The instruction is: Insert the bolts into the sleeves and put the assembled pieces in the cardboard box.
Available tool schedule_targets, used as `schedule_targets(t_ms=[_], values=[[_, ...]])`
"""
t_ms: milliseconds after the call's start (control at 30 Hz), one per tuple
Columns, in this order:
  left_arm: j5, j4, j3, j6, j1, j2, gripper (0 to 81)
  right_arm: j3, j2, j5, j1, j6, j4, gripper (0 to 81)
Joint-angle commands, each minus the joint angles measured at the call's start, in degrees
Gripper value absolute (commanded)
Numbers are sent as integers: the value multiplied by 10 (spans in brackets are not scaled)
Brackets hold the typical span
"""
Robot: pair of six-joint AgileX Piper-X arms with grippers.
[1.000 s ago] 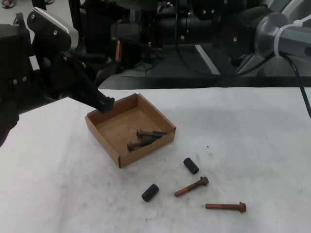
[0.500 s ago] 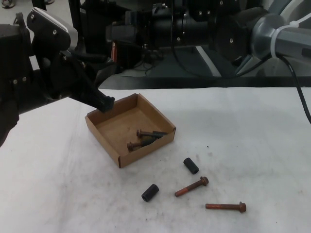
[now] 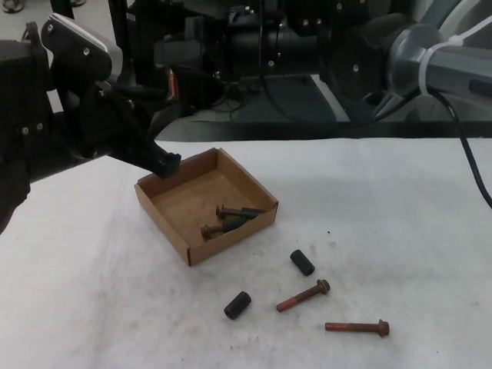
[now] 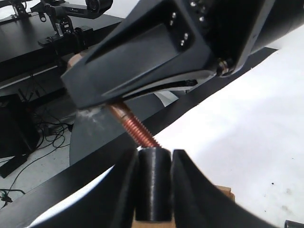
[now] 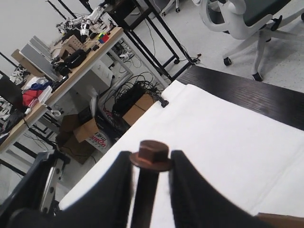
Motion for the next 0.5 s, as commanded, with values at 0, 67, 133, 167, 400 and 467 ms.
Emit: schedule_targets(t_ms=[0,67,133,167,400,467], values=[[-11,-13,-6,-1,0,-10,8,-3,-2,-46,25,6,21,2],[-11,-13,-6,-1,0,-10,8,-3,-2,-46,31,2,26,2],[-11,-13,-6,-1,0,-10,8,-3,-2,-46,36,2,33,2],[-11,-13,-6,-1,0,-10,8,-3,-2,-46,39,1,36,2],[-54,-13,-6,-58,0,-10,8,0,-2,-39,43,-14,41,2],[-62,-12,-6,-67,0,-10,8,3,-2,-42,40,-13,41,2]])
